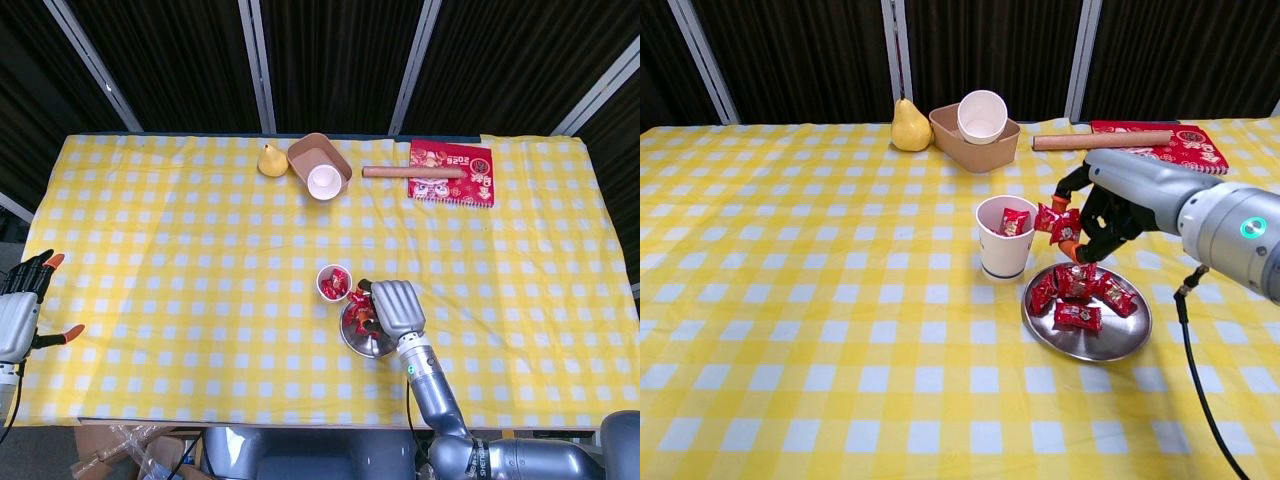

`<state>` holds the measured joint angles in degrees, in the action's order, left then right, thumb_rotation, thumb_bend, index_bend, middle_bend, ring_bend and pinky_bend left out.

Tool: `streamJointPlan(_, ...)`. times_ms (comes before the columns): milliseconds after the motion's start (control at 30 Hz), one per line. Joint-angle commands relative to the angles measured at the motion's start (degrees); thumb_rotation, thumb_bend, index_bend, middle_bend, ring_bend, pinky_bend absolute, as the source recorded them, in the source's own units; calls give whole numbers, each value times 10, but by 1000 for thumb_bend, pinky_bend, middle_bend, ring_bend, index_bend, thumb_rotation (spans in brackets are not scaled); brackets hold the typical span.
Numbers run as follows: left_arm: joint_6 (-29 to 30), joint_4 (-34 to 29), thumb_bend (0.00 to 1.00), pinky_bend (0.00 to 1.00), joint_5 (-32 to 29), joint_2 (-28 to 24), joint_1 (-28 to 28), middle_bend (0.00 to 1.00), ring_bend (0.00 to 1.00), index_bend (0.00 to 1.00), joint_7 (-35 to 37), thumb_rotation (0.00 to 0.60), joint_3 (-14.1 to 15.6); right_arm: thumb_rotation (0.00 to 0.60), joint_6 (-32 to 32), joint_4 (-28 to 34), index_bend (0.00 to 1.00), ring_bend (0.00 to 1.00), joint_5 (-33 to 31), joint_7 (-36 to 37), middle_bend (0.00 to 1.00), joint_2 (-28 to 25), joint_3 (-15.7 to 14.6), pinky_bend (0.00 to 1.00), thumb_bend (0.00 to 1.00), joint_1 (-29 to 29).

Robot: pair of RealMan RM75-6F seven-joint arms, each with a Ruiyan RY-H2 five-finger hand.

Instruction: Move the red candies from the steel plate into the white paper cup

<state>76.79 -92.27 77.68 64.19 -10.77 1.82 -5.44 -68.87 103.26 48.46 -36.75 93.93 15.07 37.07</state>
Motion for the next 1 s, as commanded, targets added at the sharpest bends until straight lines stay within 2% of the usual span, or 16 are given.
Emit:
streamJointPlan(33,0,0,0,0,0,0,0,0,0,0,0,600,0,600,0,8,513,921,-14,-12,855,-4,16,947,471,15)
streamJointPlan(300,-5,-1,0,0,-1,-3,-1,0,0,0,5,600,1,600,8,-8,514,921,-45,-41,855,19,39,947,471,61)
streamJointPlan(533,-14,-2,0,0,-3,-8,-3,0,0,0,16,600,2,600,15,-65,514,921,-71,-53,855,48,51,947,471,95)
streamJointPlan(733,-18,-3,0,0,-2,-11,-4,0,0,0,22,600,3,600,16,-93,513,921,-81,-51,855,60,48,946,472,107)
streamJointPlan(1000,-19,-4,0,0,-2,-13,-4,0,0,0,23,600,4,600,11,-95,513,921,-82,-49,855,60,41,947,471,112)
